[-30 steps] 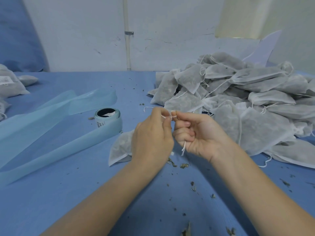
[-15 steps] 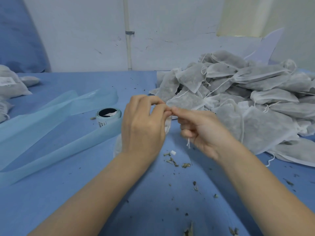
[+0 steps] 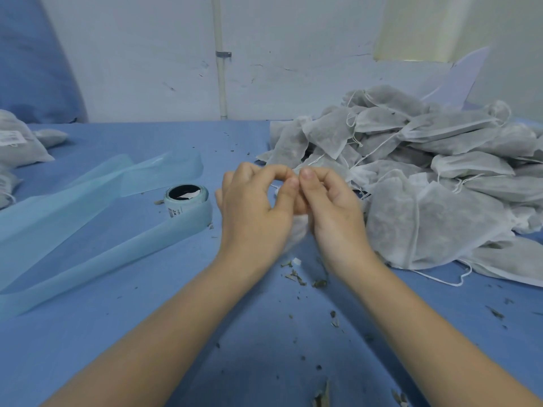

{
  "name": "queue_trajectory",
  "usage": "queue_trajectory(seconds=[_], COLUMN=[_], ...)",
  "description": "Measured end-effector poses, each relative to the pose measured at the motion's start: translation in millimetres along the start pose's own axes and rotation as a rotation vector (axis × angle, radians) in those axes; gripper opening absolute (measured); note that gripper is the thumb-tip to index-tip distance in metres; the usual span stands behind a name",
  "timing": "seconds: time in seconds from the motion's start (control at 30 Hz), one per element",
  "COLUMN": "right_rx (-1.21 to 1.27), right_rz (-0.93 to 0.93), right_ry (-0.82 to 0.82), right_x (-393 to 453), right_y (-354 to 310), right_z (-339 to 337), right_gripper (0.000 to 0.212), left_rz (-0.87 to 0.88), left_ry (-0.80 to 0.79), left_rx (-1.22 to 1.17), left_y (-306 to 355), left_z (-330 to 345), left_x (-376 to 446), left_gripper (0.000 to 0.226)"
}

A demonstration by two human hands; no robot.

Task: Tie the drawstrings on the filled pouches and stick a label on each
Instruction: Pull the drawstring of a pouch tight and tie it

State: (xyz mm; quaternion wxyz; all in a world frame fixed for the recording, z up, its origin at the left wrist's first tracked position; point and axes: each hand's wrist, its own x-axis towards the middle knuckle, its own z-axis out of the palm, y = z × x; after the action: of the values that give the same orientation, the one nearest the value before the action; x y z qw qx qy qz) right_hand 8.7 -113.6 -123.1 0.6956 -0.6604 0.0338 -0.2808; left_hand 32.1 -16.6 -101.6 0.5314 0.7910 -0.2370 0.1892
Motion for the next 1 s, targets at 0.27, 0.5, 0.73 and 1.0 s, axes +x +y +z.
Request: queue_trajectory(seconds=[0.27,0.5,0.73,1.0], right_rx=[-0.135,-0.033,0.292,0.008], right_rz=[-0.07,-0.049,0.02,0.026], right_ry=[0.035,0.231,0.514,0.043], right_x=[4,12,19,15], right_y=[-6,-10,-10,-7], right_z=[-5,-12,-16,-26], right_gripper=[0.012,0.008,0.004,0.005], left_rz=[0.025,-0.096,-0.753,-0.682], left_ry=[0.086,-0.008,-0.561,-0.328], left_rx=[0.104,-0.082,-0.499,-0.659], left_y=[-10,-15,-18,-32], left_z=[-7,-6,1,8], left_x=[9,11,13,9], left_gripper=[0.012,0.01,0.033,0.038])
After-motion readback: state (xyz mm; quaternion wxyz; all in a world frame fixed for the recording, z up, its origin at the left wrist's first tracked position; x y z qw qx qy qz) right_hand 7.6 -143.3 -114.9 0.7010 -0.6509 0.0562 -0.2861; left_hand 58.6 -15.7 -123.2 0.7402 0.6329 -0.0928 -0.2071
